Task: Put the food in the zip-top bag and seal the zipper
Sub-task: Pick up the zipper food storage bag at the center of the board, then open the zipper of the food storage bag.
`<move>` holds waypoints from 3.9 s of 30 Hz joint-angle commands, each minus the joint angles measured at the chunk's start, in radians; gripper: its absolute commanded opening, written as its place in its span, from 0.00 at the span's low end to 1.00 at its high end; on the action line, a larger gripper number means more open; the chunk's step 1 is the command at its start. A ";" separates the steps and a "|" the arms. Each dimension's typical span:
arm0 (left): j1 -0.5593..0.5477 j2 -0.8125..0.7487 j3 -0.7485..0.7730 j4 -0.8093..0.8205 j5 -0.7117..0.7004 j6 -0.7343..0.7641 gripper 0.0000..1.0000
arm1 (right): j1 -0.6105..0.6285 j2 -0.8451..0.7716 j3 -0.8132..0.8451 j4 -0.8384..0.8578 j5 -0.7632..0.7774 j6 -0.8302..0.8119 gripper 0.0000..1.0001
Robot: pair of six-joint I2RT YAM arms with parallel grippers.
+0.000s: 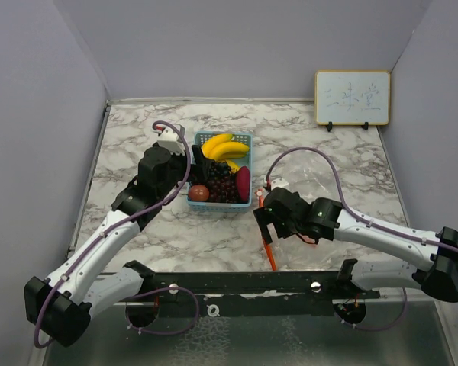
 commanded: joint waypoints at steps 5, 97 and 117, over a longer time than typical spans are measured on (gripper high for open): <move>-0.004 -0.028 -0.032 0.025 0.003 -0.031 0.86 | 0.092 0.098 0.043 -0.005 0.175 0.114 0.96; -0.307 -0.104 0.201 -0.228 -0.298 0.072 0.00 | 0.209 -0.145 0.345 0.052 0.714 0.033 0.02; -0.307 -0.051 0.275 -0.607 -0.790 -0.028 0.00 | 0.035 0.476 0.552 0.809 0.106 -0.359 0.71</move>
